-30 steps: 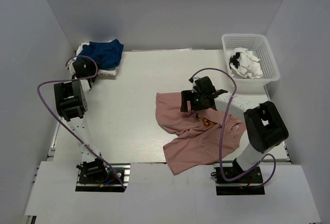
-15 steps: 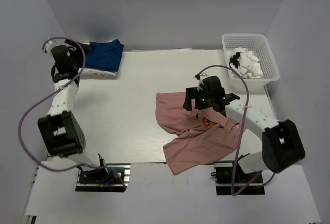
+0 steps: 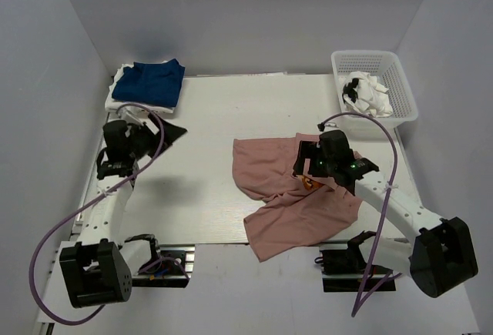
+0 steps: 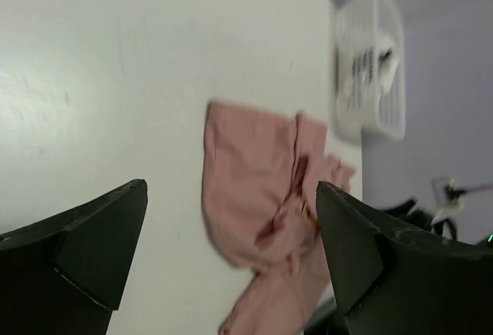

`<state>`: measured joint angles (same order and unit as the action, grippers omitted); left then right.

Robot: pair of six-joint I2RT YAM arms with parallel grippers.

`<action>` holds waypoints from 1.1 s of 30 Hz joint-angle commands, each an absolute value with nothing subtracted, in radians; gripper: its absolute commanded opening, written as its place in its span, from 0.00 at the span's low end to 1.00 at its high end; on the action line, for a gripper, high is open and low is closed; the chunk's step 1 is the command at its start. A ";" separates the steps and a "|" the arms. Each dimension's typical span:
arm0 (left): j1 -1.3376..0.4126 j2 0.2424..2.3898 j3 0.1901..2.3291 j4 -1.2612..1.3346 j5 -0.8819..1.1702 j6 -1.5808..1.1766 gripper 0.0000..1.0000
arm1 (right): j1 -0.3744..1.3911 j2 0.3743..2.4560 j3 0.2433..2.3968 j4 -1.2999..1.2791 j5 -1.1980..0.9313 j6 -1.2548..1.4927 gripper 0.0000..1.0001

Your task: Fold and stack the t-shirts

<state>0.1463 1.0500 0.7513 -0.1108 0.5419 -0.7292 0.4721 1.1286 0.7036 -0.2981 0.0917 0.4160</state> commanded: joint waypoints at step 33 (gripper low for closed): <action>-0.522 2.067 1.360 -0.462 -0.026 -0.455 0.00 | 0.199 0.994 0.568 -0.531 0.172 0.517 0.90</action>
